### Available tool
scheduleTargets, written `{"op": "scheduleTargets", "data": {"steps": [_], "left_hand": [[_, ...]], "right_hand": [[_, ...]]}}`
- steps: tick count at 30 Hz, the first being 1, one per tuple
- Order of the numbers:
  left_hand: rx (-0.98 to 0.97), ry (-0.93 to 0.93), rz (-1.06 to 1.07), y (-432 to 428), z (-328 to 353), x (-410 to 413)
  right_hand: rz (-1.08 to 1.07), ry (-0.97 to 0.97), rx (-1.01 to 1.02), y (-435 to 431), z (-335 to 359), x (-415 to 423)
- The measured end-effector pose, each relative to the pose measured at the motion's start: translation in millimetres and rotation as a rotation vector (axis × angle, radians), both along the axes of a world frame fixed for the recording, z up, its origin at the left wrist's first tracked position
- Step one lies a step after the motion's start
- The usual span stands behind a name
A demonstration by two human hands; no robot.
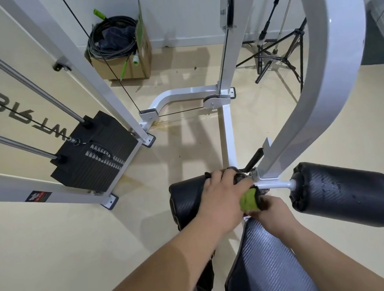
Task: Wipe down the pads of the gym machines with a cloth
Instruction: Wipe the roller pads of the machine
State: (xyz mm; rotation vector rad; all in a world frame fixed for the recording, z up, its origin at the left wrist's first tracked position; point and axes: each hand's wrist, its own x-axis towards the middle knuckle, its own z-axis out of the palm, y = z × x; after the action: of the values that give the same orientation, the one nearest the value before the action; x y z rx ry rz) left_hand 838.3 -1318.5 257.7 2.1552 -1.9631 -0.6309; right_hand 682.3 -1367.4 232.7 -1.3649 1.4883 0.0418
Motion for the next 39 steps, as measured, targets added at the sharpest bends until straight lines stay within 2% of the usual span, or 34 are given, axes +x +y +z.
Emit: {"op": "scheduleTargets", "data": {"steps": [2, 6, 9, 12, 15, 18, 21, 23, 25, 27, 30, 31, 33, 37, 39], "left_hand": [[-0.009, -0.032, -0.003, 20.4, -3.1, 30.1], [0.017, -0.019, 0.426, 54.7, -2.9, 88.5], [0.101, -0.027, 0.415, 46.7, 0.5, 87.0], [0.1, -0.028, 0.445, 20.4, 3.4, 53.1], [0.068, 0.013, 0.262, -16.3, -0.3, -1.1], [0.082, 0.094, -0.006, -39.7, -0.1, -36.5], [0.012, 0.033, -0.169, -26.7, -6.9, -27.0], [-0.056, -0.011, -0.179, -0.1, -12.5, -6.5], [-0.089, -0.035, -0.077, 26.9, -15.9, 21.0], [-0.06, -0.051, 0.104, 42.1, -13.3, 43.7], [0.008, -0.081, 0.408, 22.1, -3.1, 41.7], [0.029, -0.092, 0.426, 10.6, 0.7, 30.2], [0.018, -0.08, 0.288, -4.2, 0.4, -2.1], [-0.068, -0.072, -0.144, 1.1, -11.7, -28.9], [-0.085, -0.098, -0.179, 10.1, -10.2, -6.6]], "right_hand": [[-0.028, -0.015, 0.029, 0.7, -1.2, -3.1], [0.022, -0.007, 0.056, -5.5, -3.2, -1.0], [0.016, -0.056, 0.015, -7.6, -0.4, 6.1], [-0.046, -0.157, 0.007, -4.7, -4.1, 6.8], [-0.125, -0.24, 0.044, -1.7, -10.3, -0.1], [-0.155, -0.217, 0.162, 0.1, -9.4, -13.9], [-0.177, -0.323, 0.355, 3.8, -15.0, -27.7], [-0.28, -0.386, 0.427, 4.6, -12.7, -26.0], [-0.332, -0.418, 0.487, 3.0, -9.7, -24.0], [-0.268, -0.401, 0.469, 1.0, -11.5, -22.8], [-0.17, -0.357, 0.405, -1.3, -9.6, -20.1], [-0.163, -0.343, 0.411, -1.9, -6.4, -19.1], [-0.134, -0.322, 0.43, -2.8, -4.3, -19.1], [-0.086, -0.254, 0.464, -7.1, 4.0, -25.3], [-0.074, -0.21, 0.459, -10.7, 7.0, -25.7]]}}
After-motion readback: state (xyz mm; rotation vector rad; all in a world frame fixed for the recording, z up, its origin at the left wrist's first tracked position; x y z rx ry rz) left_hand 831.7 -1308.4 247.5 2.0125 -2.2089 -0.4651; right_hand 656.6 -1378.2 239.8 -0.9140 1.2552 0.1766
